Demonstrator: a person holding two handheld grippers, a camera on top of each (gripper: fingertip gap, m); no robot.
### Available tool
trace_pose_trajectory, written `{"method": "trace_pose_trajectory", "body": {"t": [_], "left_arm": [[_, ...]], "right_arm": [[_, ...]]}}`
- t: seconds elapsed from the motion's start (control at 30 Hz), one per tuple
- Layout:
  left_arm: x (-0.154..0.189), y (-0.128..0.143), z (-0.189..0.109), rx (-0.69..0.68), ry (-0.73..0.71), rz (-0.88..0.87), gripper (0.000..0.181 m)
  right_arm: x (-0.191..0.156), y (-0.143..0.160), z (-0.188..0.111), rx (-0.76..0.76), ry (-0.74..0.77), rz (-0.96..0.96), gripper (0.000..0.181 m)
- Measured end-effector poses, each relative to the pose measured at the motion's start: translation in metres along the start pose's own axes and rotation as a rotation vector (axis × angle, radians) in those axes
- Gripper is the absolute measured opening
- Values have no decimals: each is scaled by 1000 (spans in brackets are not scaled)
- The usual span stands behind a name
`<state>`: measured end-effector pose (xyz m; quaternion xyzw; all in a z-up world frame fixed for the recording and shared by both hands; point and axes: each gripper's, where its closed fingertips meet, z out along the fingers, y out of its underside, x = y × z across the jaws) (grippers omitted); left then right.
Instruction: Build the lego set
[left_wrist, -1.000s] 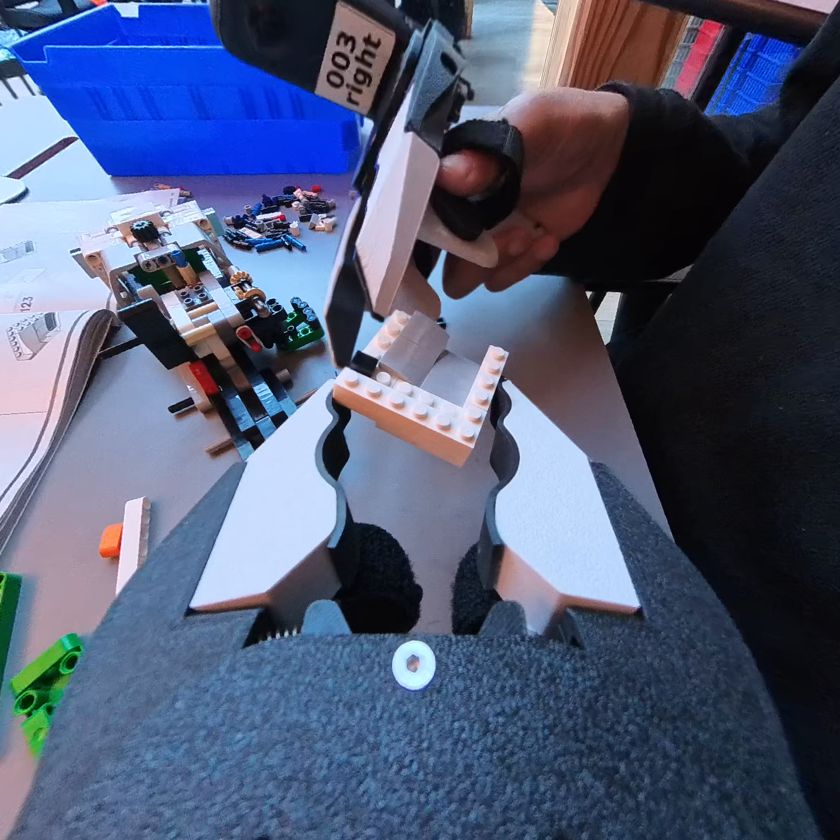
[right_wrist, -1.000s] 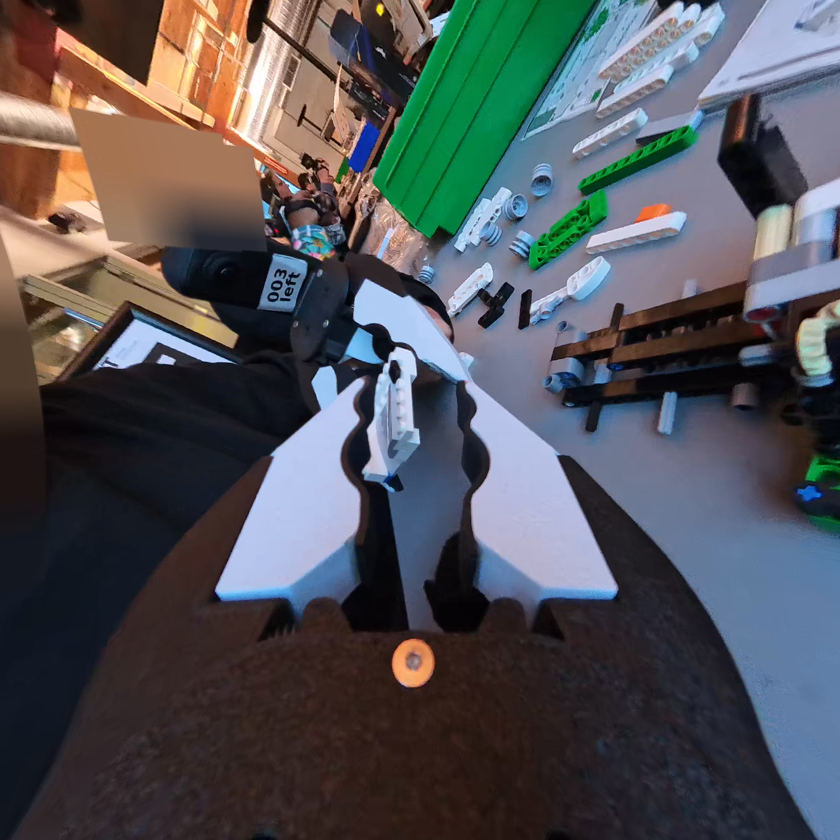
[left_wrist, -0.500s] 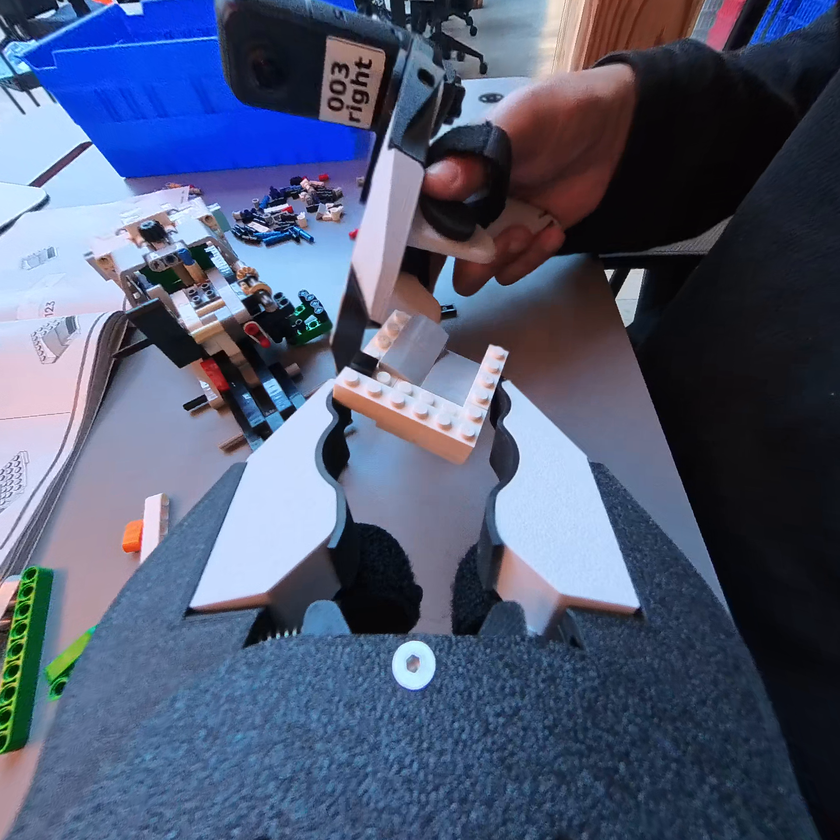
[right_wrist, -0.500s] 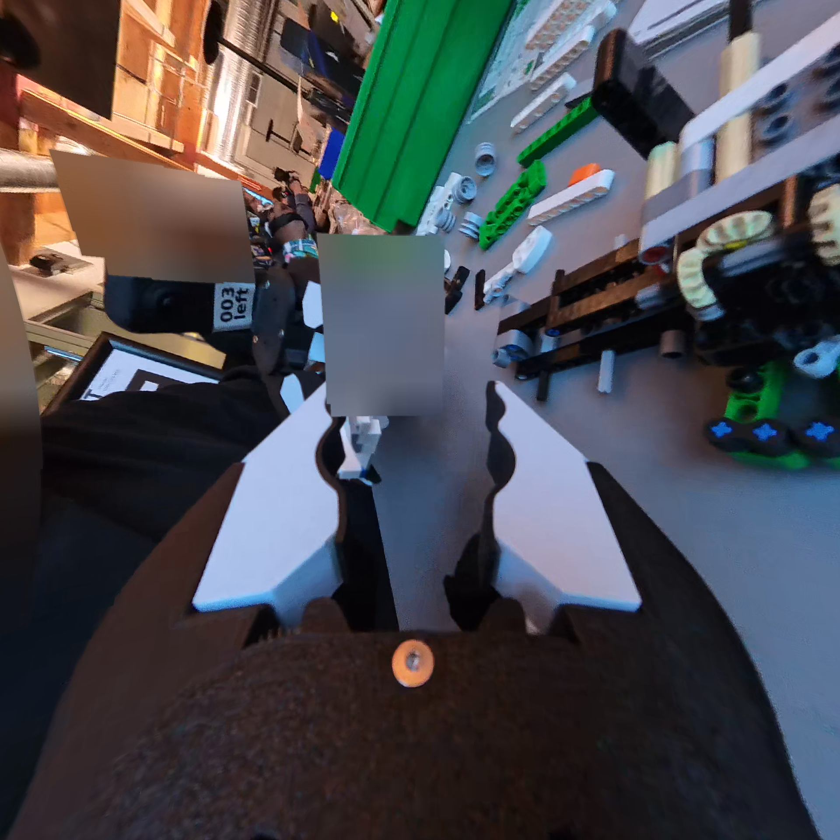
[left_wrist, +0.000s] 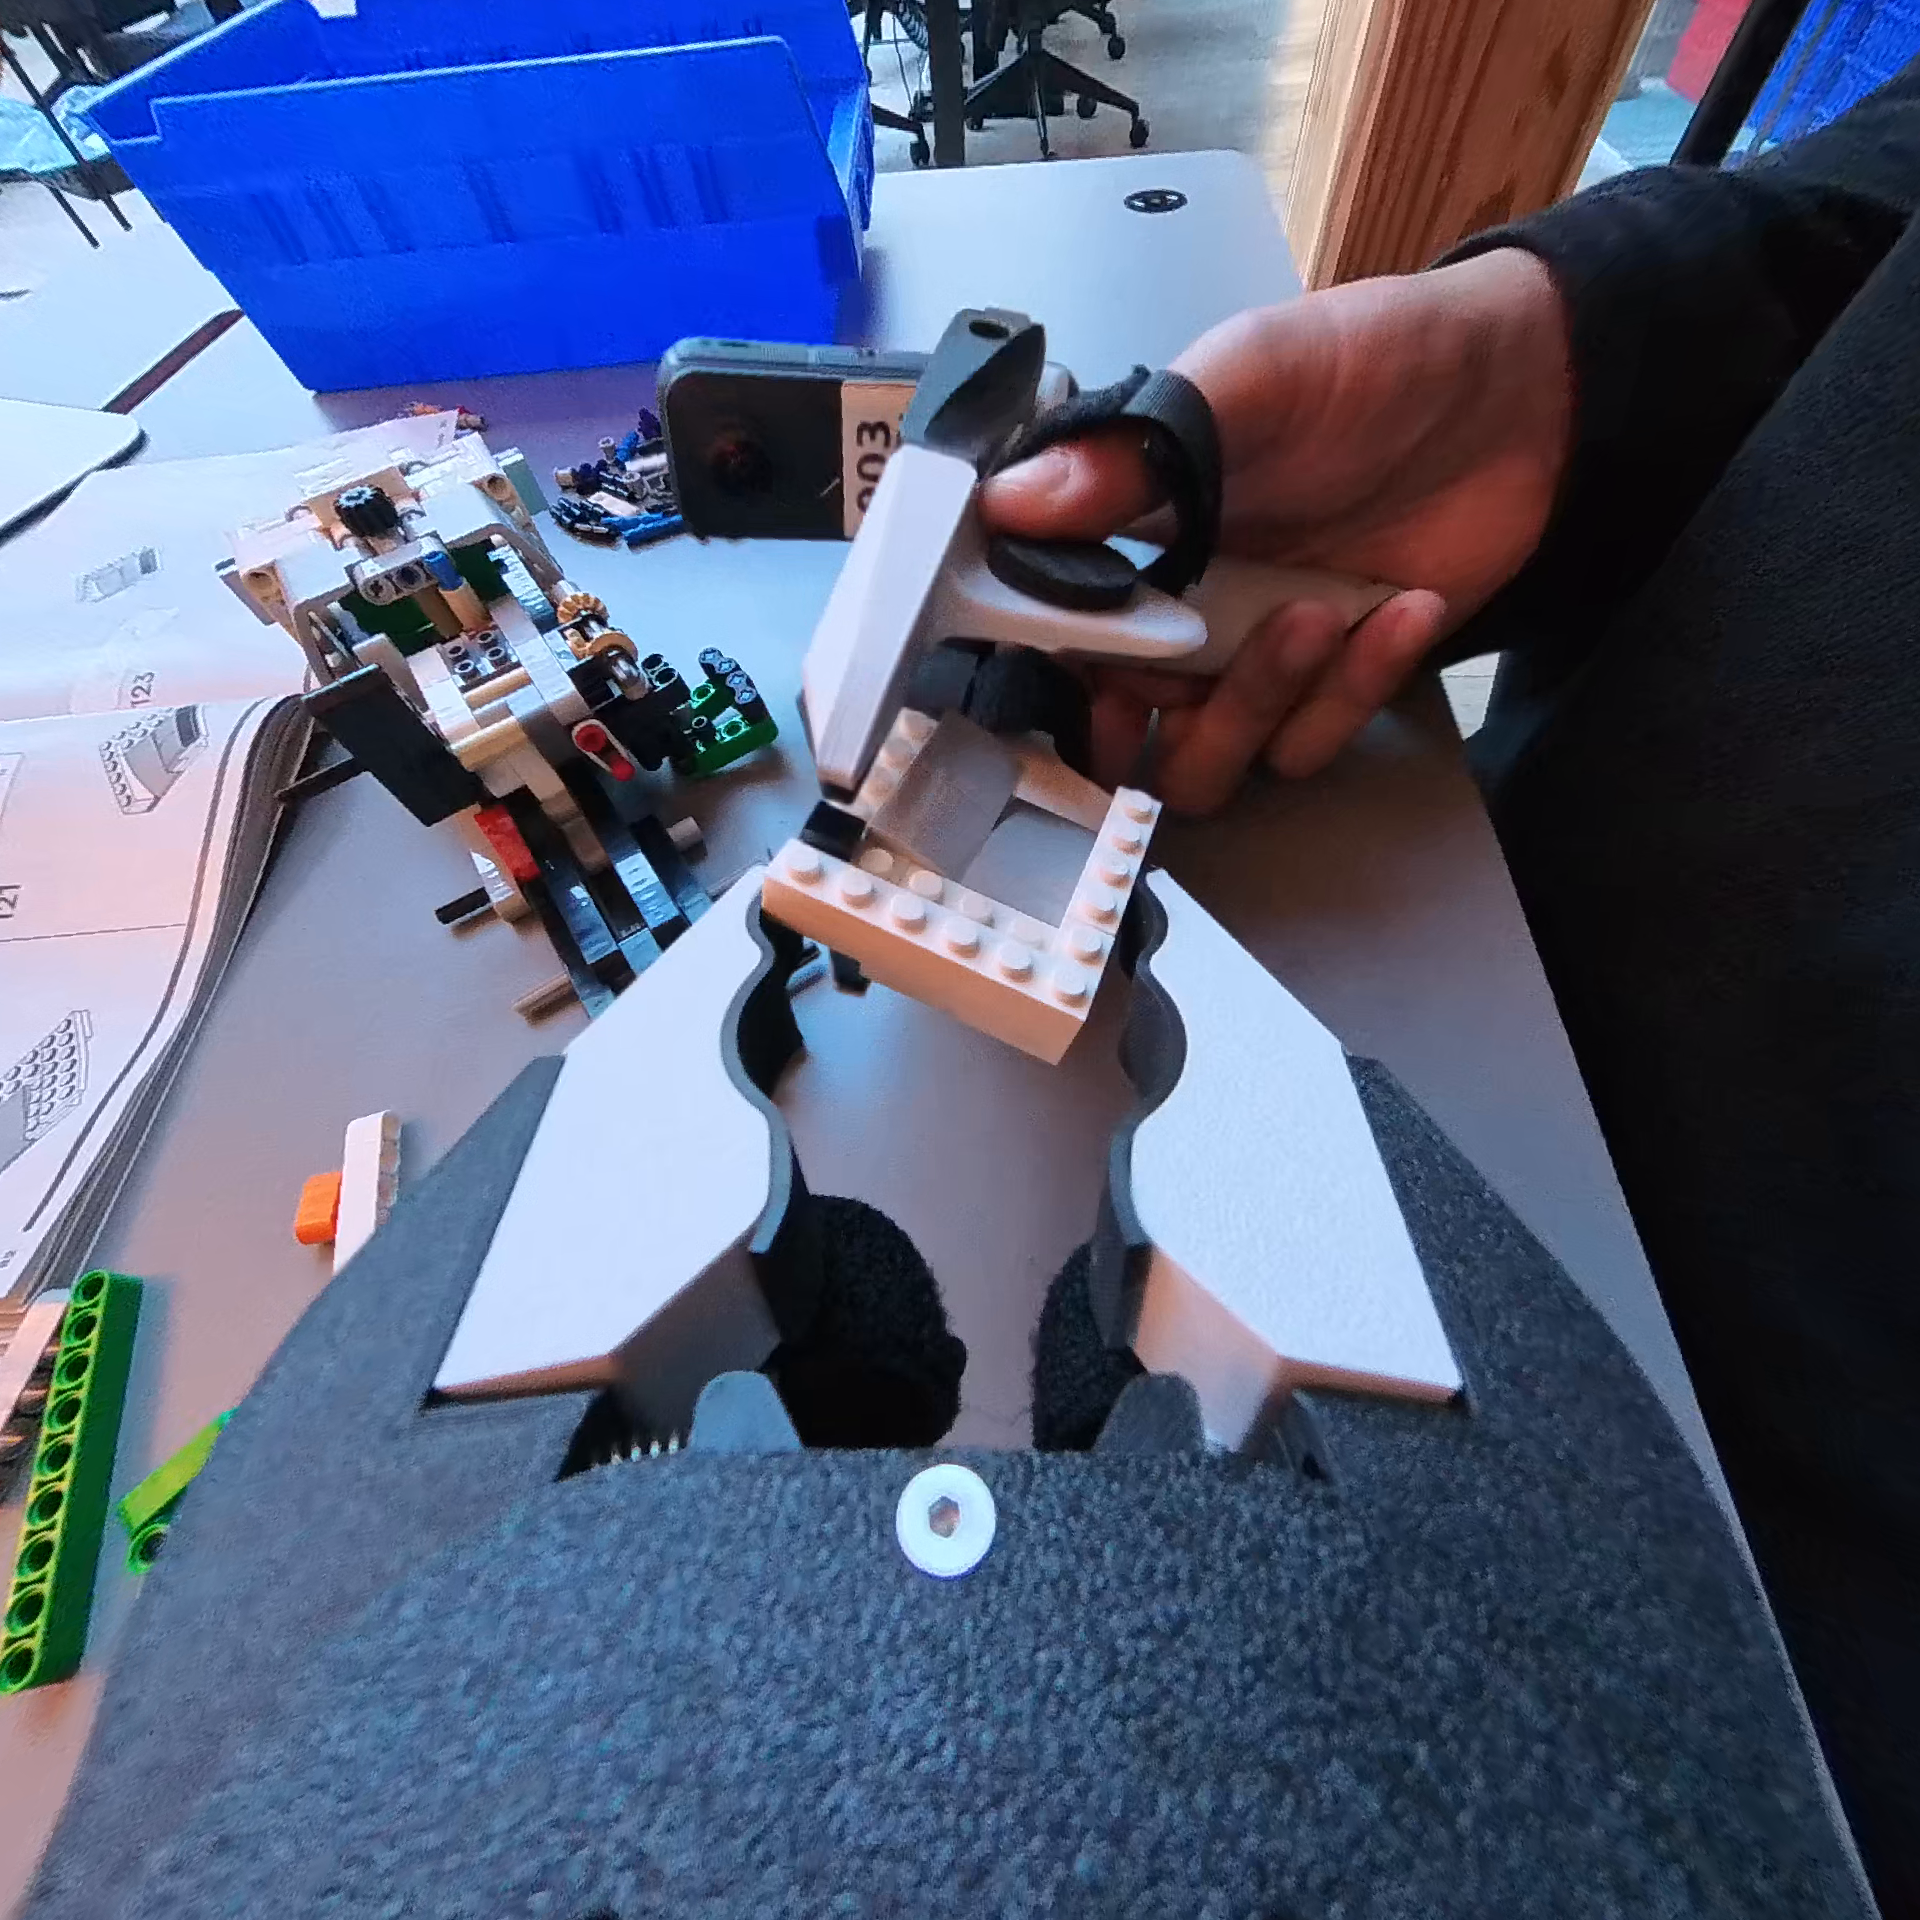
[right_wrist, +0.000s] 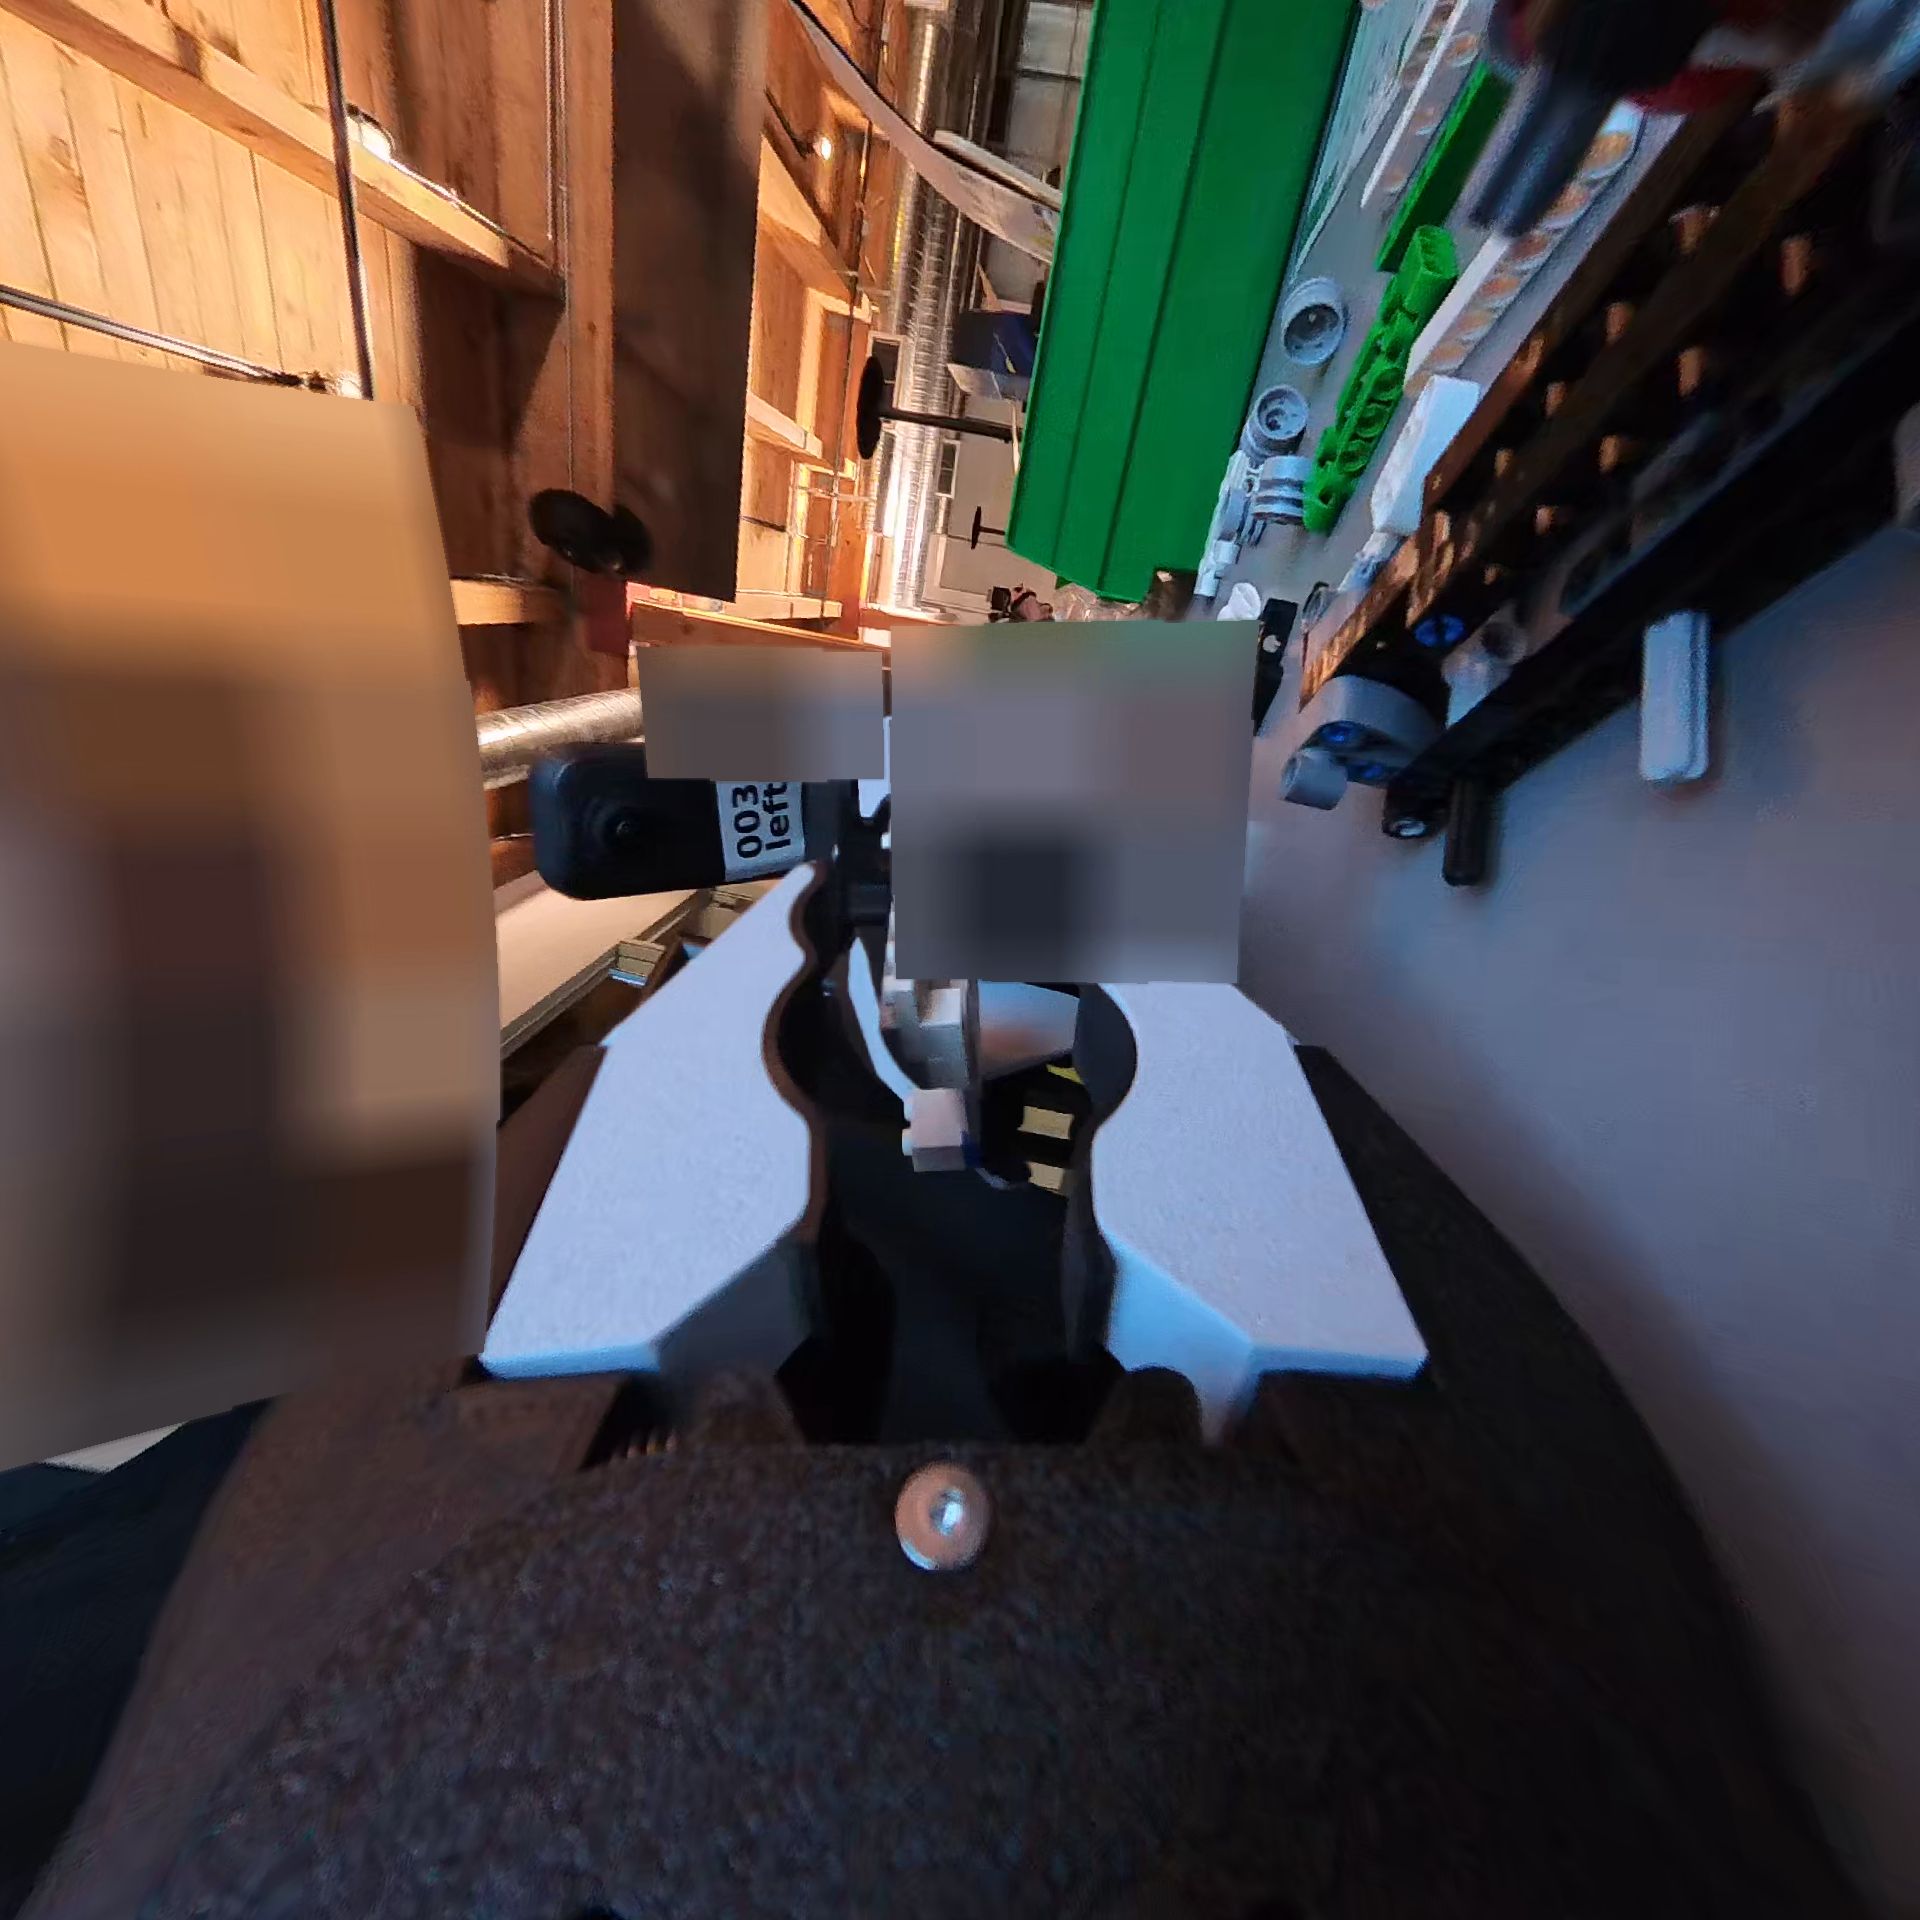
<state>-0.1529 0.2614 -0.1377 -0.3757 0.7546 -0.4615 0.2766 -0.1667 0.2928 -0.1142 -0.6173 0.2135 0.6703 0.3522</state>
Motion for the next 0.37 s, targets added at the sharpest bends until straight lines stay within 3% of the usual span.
{"method": "trace_pose_trajectory", "body": {"t": [0.03, 0.37], "left_arm": [[0, 0, 0, 2, 0, -3, 60], [-1, 2, 1, -12, -11, -10, 60]], "right_arm": [[0, -1, -1, 3, 5, -10, 40], [-2, 0, 1, 12, -8, -23, 16]]}}
